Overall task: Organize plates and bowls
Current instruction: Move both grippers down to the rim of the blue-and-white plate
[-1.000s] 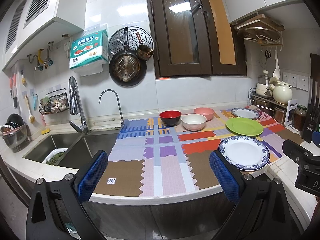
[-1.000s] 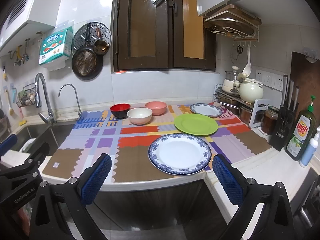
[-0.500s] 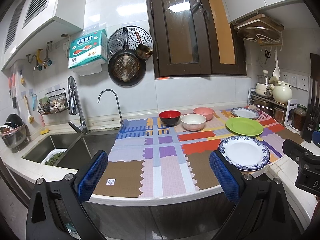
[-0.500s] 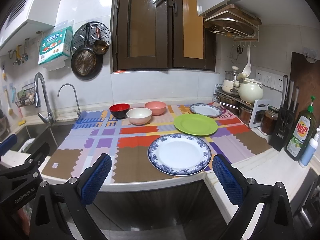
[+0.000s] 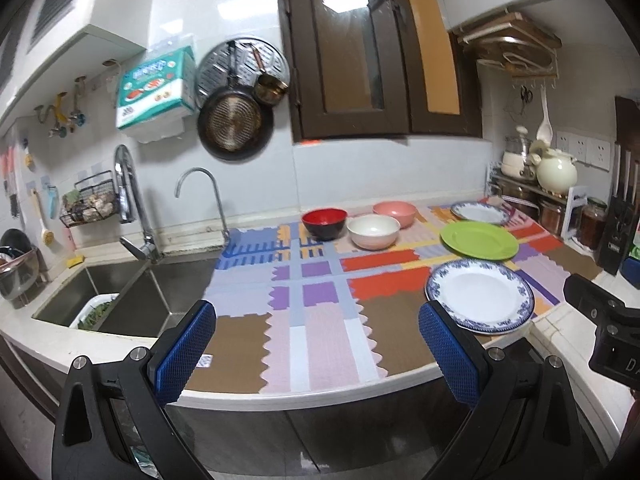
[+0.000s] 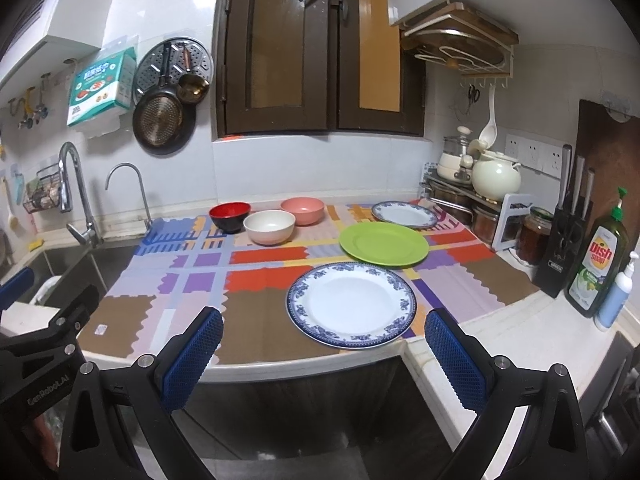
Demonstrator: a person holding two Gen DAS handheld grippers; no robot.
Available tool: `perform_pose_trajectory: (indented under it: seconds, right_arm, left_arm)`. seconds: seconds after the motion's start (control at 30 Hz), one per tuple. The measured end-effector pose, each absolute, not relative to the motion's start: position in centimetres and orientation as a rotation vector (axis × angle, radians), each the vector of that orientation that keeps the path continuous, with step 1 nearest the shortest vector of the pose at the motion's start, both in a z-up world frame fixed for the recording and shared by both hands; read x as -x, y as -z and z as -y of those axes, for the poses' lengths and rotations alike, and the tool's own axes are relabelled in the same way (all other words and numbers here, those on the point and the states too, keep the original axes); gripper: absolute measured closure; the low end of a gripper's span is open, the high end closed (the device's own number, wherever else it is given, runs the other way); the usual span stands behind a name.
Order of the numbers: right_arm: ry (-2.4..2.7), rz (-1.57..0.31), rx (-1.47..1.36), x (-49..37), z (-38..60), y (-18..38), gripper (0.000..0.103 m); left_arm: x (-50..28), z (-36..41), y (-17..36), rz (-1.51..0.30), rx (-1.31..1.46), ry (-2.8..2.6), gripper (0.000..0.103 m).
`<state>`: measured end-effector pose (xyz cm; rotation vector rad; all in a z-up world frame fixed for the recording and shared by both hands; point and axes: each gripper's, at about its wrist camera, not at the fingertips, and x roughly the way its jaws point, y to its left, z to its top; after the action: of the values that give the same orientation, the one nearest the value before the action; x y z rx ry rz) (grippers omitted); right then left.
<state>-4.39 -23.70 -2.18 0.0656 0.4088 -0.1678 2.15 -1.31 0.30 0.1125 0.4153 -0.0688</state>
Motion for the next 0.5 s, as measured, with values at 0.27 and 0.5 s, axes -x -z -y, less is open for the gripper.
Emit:
perform_pose_trajectory:
  seconds: [0.27, 0.5]
  right_arm:
    - [0.186, -0.452, -0.102, 1.0, 26.7, 3.7, 0.001]
    - [0.202, -0.473, -0.119, -4.5, 31.0, 4.6, 0.001]
  left_arm:
    - [-6.3, 5.2, 1.0, -0.444, -0.147, 0.115, 0.000]
    - [-12.0, 9.6, 2.0, -0.484, -0.177, 0.135, 0.000]
